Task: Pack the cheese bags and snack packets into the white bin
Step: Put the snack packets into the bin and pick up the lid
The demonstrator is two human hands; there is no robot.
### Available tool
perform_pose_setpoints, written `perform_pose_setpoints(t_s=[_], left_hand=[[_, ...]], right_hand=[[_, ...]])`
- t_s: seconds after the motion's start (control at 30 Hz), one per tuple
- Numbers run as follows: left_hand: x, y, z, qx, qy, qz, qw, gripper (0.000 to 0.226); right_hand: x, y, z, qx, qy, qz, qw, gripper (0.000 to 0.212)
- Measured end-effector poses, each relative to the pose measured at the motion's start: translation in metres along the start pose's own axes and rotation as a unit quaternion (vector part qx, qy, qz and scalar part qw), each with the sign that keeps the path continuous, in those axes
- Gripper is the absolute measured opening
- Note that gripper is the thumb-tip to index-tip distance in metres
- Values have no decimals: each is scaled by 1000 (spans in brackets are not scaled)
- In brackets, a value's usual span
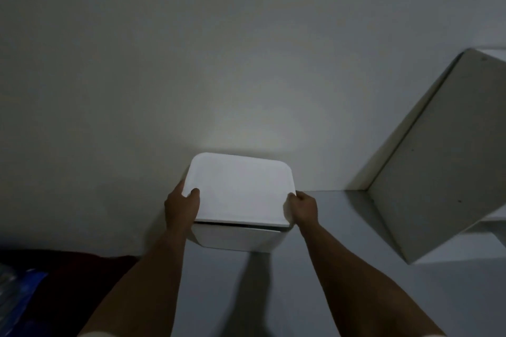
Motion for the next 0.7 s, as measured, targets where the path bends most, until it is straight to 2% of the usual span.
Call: perform_pose_setpoints(t_s=[0.17,0.3,0.37,0.57,0.7], left_hand=[[-21,15,-20,-8,-5,-13,1000,37],[-27,25,-42,-5,-7,-10,1000,45],[-30,27,-50,-30,-8,-1,1000,49],[-43,29,-56,-82,-12,5,997,37],[-49,32,-64,-98,4,7,995,40]], right_hand=[[-4,13,7,-1,-5,39,999,30],[-7,15,15,-1,-15,66,998,26],[-6,15,24,2,-7,68,998,26],[-2,17,27,7,-17,74,997,26],[-6,18,29,10,-22,75,997,28]])
Point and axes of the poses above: each hand's wrist, its own x-axis away from the middle knuckle, its own y-axis out of the palm, z = x × y, the point moved 9 cm from there along -x, towards the middle knuckle, and after that the axes turned 5 degrees about -z, right-handed, at the moved point
